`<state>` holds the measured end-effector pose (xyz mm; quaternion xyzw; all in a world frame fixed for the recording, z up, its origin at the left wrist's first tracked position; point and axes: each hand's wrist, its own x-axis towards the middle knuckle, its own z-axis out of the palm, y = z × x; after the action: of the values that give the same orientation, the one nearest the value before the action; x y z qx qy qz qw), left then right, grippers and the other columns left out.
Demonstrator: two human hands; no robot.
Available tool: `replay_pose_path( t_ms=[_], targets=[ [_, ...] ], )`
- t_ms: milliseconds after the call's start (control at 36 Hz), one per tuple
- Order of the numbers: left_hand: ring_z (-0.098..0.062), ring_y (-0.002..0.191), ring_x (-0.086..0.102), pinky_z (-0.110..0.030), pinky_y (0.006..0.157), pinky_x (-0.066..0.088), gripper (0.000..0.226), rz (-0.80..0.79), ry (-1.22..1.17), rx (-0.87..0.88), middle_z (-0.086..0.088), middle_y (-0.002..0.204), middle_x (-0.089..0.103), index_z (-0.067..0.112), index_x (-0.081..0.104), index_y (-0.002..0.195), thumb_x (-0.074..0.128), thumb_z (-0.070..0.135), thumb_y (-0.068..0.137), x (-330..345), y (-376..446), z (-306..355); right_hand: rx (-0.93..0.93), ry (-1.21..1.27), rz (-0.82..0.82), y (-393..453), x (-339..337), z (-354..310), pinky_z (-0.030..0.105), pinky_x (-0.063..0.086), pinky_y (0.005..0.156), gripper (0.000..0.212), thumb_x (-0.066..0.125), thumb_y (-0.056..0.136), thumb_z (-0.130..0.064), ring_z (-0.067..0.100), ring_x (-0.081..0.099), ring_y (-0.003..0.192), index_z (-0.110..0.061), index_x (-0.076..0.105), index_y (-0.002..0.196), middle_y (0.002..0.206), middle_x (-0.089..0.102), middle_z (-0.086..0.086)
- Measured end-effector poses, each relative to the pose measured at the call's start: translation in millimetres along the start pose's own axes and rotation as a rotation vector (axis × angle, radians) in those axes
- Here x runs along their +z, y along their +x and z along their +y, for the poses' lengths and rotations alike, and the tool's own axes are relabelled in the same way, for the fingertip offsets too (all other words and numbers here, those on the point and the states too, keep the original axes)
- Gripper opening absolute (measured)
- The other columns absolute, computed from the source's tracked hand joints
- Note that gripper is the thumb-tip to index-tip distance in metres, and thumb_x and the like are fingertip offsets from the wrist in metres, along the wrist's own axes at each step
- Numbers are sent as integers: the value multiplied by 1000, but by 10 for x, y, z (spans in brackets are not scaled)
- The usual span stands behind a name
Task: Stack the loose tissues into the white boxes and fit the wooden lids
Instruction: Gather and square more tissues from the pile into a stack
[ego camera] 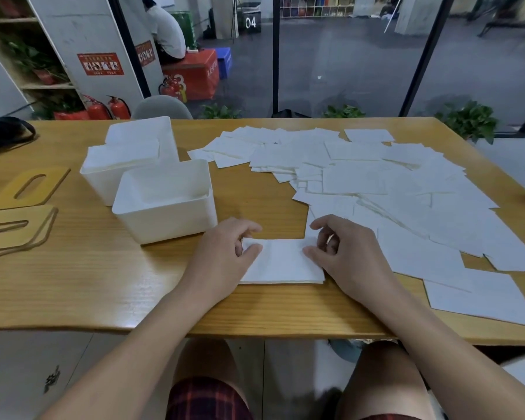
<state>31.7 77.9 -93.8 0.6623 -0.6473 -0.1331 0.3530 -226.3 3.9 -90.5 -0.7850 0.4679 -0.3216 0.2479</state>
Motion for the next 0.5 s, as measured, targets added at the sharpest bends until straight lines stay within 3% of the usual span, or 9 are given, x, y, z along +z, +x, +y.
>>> replay_pose_path(
  t_ms=[56,139,222,361,500],
  targets=[
    [-2,96,62,-25,88,53,25,11,41,34,23,104,56,35,74,126,77,30,101,7,1,17,-46,-61,41,27,-7,27,20,50,72,24,86,92,-28,8,60,78,-29,75,114,95,64,-17],
    [-2,120,50,-17,101,41,22,19,29,65,20,121,56,35,78,123,77,28,102,2,43,67,-51,-99,74,159,-37,65,16,43,72,8,79,99,-28,5,59,84,-28,78,107,100,62,-18],
    [-7,120,53,-22,100,44,15,-24,2,116,23,116,60,38,80,117,72,34,106,17,71,142,-35,-173,-4,318,-56,94,23,42,74,7,76,100,-29,3,58,87,-27,81,106,102,63,-14],
    [-3,113,60,-30,93,55,20,-218,-17,132,24,115,58,43,77,125,66,47,108,125,39,162,-41,-223,-69,372,5,93,17,35,69,9,79,98,-23,7,57,87,-27,79,89,95,61,-12],
    [-7,114,60,-37,95,57,23,-220,-14,145,24,115,56,44,76,128,66,45,108,161,16,112,-31,-220,-57,373,32,106,14,33,69,14,75,101,-19,4,55,84,-24,77,88,93,61,-12]
  ],
)
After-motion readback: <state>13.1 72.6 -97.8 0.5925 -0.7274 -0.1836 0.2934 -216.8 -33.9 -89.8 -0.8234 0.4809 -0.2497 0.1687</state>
